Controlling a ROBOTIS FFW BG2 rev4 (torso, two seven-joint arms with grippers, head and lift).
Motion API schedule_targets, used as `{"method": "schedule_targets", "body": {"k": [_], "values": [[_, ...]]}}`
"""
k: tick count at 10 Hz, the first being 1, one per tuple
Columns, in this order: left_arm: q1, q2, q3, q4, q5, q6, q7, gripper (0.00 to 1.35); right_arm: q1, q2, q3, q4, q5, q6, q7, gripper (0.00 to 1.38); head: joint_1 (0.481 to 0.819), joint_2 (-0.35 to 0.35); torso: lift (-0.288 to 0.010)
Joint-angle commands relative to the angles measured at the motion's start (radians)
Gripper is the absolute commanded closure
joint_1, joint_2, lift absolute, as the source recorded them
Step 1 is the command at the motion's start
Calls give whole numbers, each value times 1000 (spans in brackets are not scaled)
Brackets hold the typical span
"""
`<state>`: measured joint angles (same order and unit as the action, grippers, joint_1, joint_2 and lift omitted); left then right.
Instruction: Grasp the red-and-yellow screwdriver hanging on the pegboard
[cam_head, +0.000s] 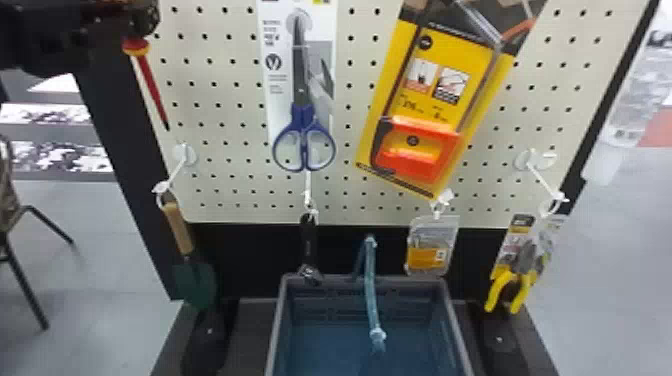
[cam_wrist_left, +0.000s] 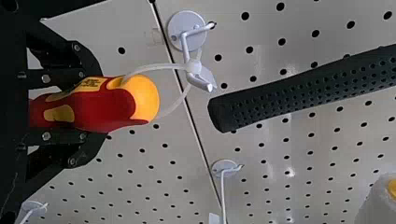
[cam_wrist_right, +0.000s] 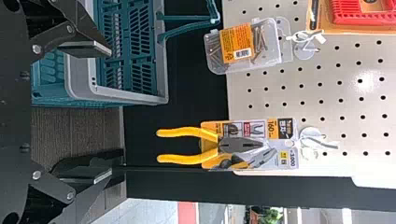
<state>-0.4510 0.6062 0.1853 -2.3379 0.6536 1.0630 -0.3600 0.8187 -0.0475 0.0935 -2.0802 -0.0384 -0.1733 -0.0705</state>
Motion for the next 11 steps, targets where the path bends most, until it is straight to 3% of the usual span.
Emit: {"method": "schedule_targets", "body": {"k": [1, 11], "values": [[1, 0, 0, 0, 1, 0, 0, 1156, -2, 0, 0, 0, 0, 0, 0, 374, 549, 0, -100], [20, -2, 11, 0, 8, -3, 0, 1156, -2, -2, 0, 2, -1, 3, 0, 374, 549, 0, -100]]}}
